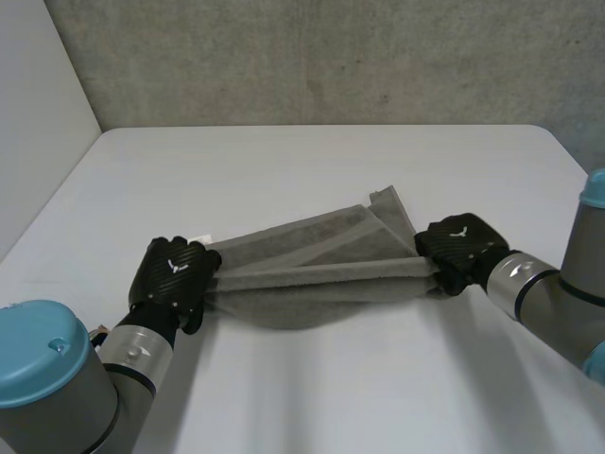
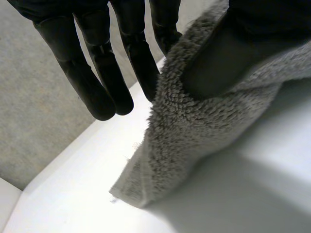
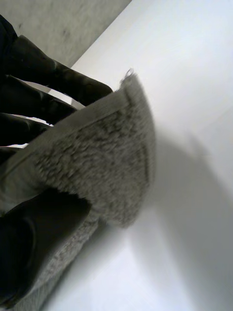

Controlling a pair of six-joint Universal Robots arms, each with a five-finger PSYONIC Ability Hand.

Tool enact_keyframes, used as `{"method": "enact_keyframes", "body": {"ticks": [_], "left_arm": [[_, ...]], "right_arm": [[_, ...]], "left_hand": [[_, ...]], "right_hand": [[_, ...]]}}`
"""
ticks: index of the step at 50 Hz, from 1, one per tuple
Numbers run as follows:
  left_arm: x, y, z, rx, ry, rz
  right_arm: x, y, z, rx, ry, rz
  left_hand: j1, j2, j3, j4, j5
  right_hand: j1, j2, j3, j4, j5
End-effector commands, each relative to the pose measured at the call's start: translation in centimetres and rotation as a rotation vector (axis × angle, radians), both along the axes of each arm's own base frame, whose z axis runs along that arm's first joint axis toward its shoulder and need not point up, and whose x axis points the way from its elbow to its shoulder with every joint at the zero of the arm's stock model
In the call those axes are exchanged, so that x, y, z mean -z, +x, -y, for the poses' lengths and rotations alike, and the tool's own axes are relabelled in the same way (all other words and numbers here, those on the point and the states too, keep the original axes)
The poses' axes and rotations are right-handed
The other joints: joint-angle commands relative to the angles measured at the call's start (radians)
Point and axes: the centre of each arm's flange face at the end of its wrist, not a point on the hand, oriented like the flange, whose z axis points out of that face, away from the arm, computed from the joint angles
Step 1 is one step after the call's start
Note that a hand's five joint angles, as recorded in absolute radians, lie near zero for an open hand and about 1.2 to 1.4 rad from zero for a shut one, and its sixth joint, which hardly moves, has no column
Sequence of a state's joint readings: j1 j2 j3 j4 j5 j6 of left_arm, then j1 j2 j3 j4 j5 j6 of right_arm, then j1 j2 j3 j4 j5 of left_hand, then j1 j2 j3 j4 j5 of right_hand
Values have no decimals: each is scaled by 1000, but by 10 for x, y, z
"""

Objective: Fold the towel.

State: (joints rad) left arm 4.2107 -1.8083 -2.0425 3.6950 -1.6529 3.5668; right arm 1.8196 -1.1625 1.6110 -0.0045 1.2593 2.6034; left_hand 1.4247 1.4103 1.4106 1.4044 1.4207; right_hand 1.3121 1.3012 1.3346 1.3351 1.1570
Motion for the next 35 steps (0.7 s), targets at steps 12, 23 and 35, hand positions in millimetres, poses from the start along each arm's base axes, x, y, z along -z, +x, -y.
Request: {"method": "enact_keyframes", "body": {"ticks": [12, 23, 35], "left_arm": [[1, 4, 11, -26, -35, -14], [4, 4, 8, -11, -18, -10], [23, -7, -1, 145, 62, 5]], "right_arm": [[-8, -51, 37, 233, -59, 188], [5, -49, 37, 234, -24, 183], [6, -49, 37, 236, -22, 183]], "left_hand": [[-864, -850, -850, -844, -1034], [-1094, -1079, -1080, -1073, -1264], [-1038, -1024, -1024, -1018, -1209]], "right_hand": [[84, 95, 62, 61, 65], [84, 95, 62, 61, 65], [84, 95, 62, 61, 65]]}}
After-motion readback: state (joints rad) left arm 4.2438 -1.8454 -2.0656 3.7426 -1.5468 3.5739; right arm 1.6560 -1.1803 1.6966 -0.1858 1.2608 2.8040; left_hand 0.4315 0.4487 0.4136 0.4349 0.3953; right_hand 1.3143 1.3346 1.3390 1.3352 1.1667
